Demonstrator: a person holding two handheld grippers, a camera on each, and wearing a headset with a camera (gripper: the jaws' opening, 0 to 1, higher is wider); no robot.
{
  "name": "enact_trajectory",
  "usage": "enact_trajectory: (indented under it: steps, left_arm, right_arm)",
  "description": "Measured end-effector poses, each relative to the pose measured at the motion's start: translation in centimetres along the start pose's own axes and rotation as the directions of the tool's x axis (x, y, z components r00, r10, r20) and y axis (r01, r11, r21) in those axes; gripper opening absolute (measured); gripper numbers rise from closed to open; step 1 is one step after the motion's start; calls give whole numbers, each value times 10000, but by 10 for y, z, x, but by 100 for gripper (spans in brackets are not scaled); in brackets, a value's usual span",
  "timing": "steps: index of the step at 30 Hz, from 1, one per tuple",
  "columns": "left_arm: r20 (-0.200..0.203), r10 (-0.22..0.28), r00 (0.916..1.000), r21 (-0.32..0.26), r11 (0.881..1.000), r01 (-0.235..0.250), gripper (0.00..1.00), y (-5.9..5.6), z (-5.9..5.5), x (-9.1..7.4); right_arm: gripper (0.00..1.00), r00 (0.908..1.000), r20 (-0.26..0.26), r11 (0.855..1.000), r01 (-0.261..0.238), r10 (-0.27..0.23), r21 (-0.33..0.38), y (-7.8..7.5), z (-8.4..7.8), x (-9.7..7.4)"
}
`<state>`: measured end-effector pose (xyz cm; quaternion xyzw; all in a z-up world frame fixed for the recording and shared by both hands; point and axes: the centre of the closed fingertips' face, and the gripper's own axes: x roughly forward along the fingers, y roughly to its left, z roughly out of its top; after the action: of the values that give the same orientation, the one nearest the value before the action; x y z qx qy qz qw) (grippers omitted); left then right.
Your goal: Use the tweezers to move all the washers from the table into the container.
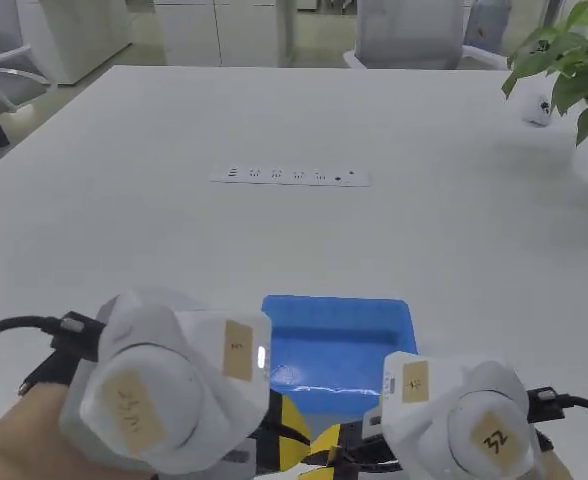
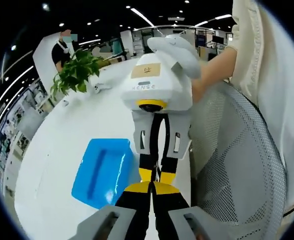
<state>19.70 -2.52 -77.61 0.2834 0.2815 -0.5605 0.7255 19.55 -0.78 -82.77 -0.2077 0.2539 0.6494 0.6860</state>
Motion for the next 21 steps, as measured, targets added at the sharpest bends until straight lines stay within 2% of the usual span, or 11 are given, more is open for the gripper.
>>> enact_trajectory:
  steps: [4, 6, 8, 9, 12, 13, 15, 17, 18, 20, 21]
  left_arm:
    - [866, 610, 9944, -1626, 9856, -463, 0, 2, -5, -11]
    - [1557, 1030, 9824, -2742, 9600, -572, 0, 3, -6, -17]
    - [2203, 1646, 9614, -3792, 9226, -710, 0, 5, -8, -24]
    - [2410, 2093, 9477, -4341, 8966, -876, 0, 8, -12, -28]
    - [2489, 3045, 9194, -5330, 8357, -1325, 10, 12, -25, -36]
    - [2518, 3328, 9087, -5551, 8189, -1461, 14, 14, -27, -38]
    - [2656, 3864, 8833, -6064, 7792, -1585, 25, 17, -31, -43]
    - [2760, 4401, 8545, -6477, 7420, -1729, 38, 19, -33, -48]
    - [2799, 4747, 8345, -6680, 7206, -1858, 44, 22, -34, -50]
    - [2785, 5125, 8123, -6874, 6970, -2041, 55, 24, -35, -51]
    - [2706, 5230, 8082, -6809, 6975, -2234, 59, 24, -36, -51]
  right_arm:
    - [3, 9992, 323, 9967, 198, -224, 781, -7, 0, 1]
    - [3, 9961, 781, 9855, 277, -413, 1673, -11, 3, 2]
    - [2, 9944, 903, 9798, 365, -551, 1967, -16, 3, 2]
    - [2, 9933, 974, 9669, 354, -618, 2526, -19, 3, 1]
    - [1, 9918, 955, 9489, 509, -846, 3114, -30, 0, -1]
    - [1, 9913, 1078, 9323, 316, -753, 3603, -30, 0, -1]
    - [0, 9899, 1098, 9180, 393, -895, 3945, -34, -3, -3]
    - [0, 9854, 1379, 8822, 238, -1001, 4702, -36, -1, -8]
    - [0, 9838, 1449, 8758, 228, -1054, 4821, -37, -1, -10]
    - [0, 9778, 1760, 8490, 37, -1138, 5284, -39, 3, -15]
    - [0, 9719, 2045, 8334, -162, -1166, 5524, -39, 6, -19]
